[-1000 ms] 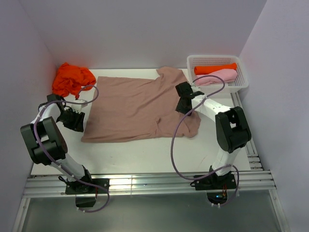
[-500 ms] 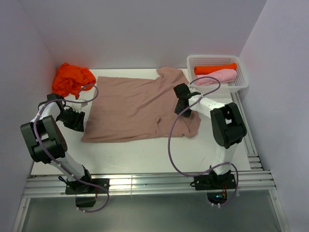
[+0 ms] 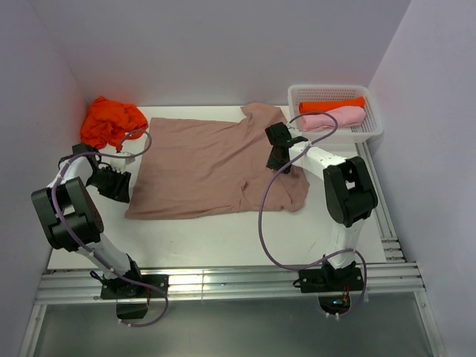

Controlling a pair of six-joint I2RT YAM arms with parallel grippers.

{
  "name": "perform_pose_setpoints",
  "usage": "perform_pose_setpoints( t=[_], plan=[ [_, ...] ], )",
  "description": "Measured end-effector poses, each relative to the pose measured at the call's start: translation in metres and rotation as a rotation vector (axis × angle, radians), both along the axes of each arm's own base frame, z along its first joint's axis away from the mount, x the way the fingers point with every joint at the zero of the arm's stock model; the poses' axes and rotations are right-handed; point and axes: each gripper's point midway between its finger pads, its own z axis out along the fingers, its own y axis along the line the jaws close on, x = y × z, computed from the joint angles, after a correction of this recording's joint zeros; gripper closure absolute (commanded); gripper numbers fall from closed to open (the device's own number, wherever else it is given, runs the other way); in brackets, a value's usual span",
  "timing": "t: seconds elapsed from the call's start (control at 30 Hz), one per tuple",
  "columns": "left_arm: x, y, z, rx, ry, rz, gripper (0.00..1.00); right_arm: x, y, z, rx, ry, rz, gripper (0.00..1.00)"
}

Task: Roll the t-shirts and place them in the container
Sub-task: Fold the tshirt

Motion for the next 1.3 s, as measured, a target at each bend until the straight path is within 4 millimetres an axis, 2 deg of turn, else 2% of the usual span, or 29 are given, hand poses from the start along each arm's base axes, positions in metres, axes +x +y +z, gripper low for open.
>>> perform_pose_setpoints(
  t=[0.17, 0.27, 0.3, 0.33, 0.43, 0.53, 0.63, 0.8, 1.1, 1.3],
  plan=[
    [-0.003, -0.004, -0.002, -0.01, 0.018, -0.007, 0.49, -0.002, 0.002, -0.006, -0.006, 0.014, 0.007, 0.57],
    [-0.003, -0.007, -0.002, -0.013, 0.019, -0.017, 0.48, -0.001, 0.005, -0.007, -0.002, 0.013, 0.014, 0.62],
    [-0.002, -0.009, -0.002, -0.014, 0.019, -0.022, 0.48, -0.001, 0.006, -0.008, 0.002, 0.013, 0.015, 0.65],
    [-0.002, -0.01, -0.002, -0.018, 0.019, -0.025, 0.48, -0.001, 0.006, -0.008, 0.003, 0.013, 0.016, 0.74],
    [-0.004, -0.015, -0.004, -0.03, 0.025, -0.034, 0.48, -0.001, 0.008, -0.009, 0.009, 0.01, 0.02, 0.86],
    [-0.008, -0.018, -0.006, -0.036, 0.039, -0.038, 0.47, 0.0, 0.009, -0.011, 0.014, 0.005, 0.02, 0.95],
    [-0.013, -0.019, -0.01, -0.039, 0.052, -0.042, 0.44, -0.004, 0.008, -0.015, 0.01, 0.016, 0.022, 1.0],
    [-0.021, -0.02, -0.013, -0.034, 0.071, -0.039, 0.37, -0.009, 0.01, -0.018, 0.008, 0.02, 0.029, 1.0],
    [-0.022, -0.017, -0.008, -0.037, 0.064, 0.003, 0.36, -0.009, 0.017, 0.001, 0.03, -0.051, 0.043, 1.0],
    [-0.028, -0.012, -0.018, -0.053, 0.121, 0.059, 0.35, -0.002, 0.023, 0.01, 0.038, -0.097, 0.057, 1.0]
  ],
)
